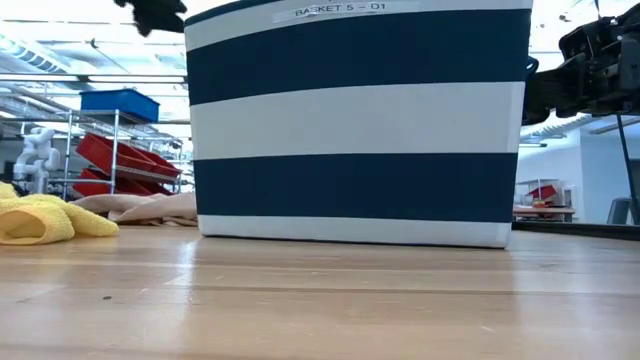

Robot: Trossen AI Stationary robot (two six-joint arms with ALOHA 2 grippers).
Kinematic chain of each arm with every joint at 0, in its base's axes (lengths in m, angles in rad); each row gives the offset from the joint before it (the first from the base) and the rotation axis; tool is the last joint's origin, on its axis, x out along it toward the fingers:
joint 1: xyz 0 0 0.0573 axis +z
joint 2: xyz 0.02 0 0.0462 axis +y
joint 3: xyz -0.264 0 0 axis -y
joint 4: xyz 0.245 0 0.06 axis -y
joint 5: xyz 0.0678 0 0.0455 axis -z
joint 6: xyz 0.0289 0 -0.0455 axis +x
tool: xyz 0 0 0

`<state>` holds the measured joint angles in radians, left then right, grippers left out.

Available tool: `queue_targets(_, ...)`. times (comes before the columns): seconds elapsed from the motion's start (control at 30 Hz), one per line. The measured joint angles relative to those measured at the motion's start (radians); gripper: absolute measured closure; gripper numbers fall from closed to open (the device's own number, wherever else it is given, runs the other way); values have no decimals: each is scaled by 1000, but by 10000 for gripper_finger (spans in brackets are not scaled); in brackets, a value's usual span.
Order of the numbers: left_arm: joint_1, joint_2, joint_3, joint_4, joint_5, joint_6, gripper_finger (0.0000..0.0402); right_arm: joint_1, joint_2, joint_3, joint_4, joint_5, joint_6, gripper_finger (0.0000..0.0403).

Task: Fold towel
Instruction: Fold the yellow towel

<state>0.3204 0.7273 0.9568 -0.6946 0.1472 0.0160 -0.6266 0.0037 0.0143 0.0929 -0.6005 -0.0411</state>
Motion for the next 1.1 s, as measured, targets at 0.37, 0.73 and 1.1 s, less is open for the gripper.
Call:
queue_targets(0.37,-95,191,-403,1585,100,26,179,0,0,0,0,0,0,257)
queue_targets(0.73,-95,46,-141,1098,131,-31,179,0,0,0,0,0,0,257)
queue_targets(1.1,-95,38,79,9,-75,3,179,0,0,0,0,0,0,257)
